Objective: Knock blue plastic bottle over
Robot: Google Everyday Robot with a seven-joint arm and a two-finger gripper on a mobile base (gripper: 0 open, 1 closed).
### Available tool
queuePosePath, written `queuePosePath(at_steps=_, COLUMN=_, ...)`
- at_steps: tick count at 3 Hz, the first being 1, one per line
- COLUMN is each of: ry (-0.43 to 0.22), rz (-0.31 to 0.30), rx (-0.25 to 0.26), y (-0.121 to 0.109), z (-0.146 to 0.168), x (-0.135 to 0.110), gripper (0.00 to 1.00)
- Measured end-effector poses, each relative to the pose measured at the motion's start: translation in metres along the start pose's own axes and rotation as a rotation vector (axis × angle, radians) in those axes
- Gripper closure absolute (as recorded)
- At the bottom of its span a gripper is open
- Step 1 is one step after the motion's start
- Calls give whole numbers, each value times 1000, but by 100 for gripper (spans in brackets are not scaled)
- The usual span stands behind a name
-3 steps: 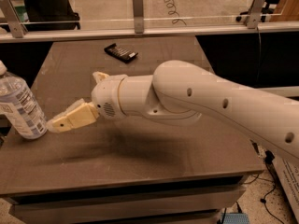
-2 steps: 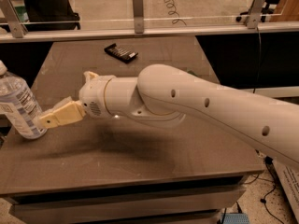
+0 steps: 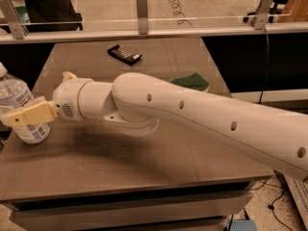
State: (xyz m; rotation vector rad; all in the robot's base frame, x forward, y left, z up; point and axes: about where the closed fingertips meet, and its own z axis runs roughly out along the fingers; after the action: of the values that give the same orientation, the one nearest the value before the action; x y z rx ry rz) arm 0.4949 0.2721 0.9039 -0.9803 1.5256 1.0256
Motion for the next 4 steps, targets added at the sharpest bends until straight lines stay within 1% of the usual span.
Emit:
queuePosePath(at_steps=1, ry=-44, rz=23, rx=-25, y=16, z=21, x=-10, gripper=0)
queuePosePath(at_steps=2, ry=-65, rz=40, rx=-48, y=33, z=31, x=-12, gripper=18)
queuePosePath(at_steps=3, ry=-71, rz=55, rx=-55, y=43, z=30, x=-11, gripper=42)
queuePosePath(at_steps=4, ry=-51, rz=65, rx=-63, y=47, z=21, x=-12, gripper=65)
